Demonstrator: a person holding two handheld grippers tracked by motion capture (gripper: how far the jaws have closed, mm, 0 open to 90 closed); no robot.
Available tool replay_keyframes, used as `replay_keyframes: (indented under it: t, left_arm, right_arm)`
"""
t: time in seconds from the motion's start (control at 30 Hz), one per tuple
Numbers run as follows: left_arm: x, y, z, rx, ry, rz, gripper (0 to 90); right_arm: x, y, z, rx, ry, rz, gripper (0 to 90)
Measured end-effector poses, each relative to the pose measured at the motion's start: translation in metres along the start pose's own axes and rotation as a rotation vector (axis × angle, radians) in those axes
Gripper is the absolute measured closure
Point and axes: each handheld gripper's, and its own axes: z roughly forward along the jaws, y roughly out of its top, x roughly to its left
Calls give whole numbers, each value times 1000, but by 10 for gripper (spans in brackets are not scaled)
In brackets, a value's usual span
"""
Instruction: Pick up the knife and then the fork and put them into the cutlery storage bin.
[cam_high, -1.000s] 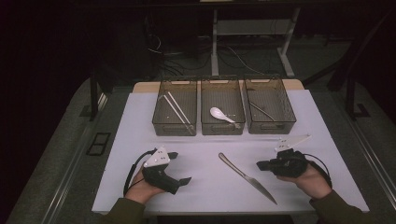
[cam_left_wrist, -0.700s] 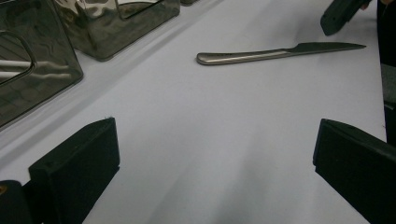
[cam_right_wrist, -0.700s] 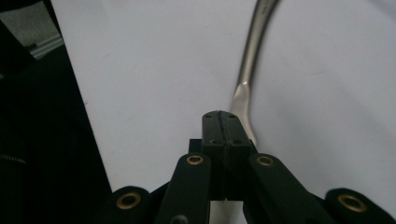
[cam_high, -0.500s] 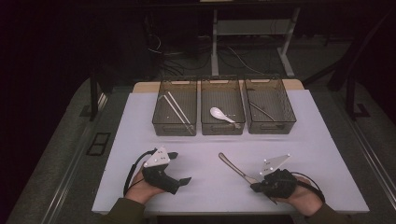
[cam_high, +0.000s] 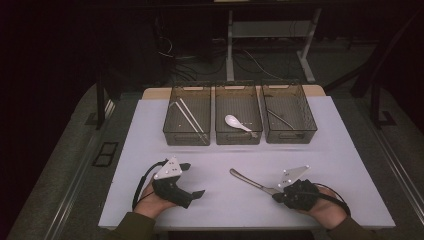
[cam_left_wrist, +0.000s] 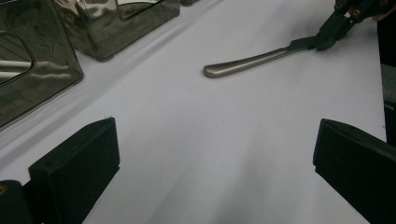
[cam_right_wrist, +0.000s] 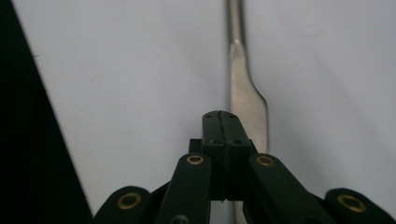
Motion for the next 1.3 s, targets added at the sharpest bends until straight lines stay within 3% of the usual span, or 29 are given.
replay_keyframes:
  t: [0.1,0.2,0.3,0.4,0.47,0.6,0.67,0.93,1.1,1.3]
  left_arm:
    - [1,0,0,1,-1,6,0]
    - [0,0,0,4,-2,3,0]
    - [0,0,1,1,-1,-1,0]
    - [0,0,1,5,-2,3,0]
    - [0,0,0,4,-2,3,0]
    - [0,0,0,4,-3,4,0]
    - [0,0,1,4,-3,3,0]
    - [0,0,1,3,-7,0,0]
    - [0,0,1,4,-7,1,0]
    - [0,0,1,4,-7,1,0]
  right_arm:
    - [-8,0,-1,10,-17,8,898]
    - [-12,3,-1,26,2,13,896]
    - [-15,10,-3,53,20,-33,813]
    - [-14,23,-6,56,29,-46,724]
    - [-16,32,-4,75,29,-51,701]
    - [-18,50,5,133,52,-106,642]
    - [-19,60,9,157,70,-127,661]
    - [-18,91,26,260,63,-205,669]
    - [-16,100,37,323,70,-252,710]
    - [-17,103,44,364,87,-262,760]
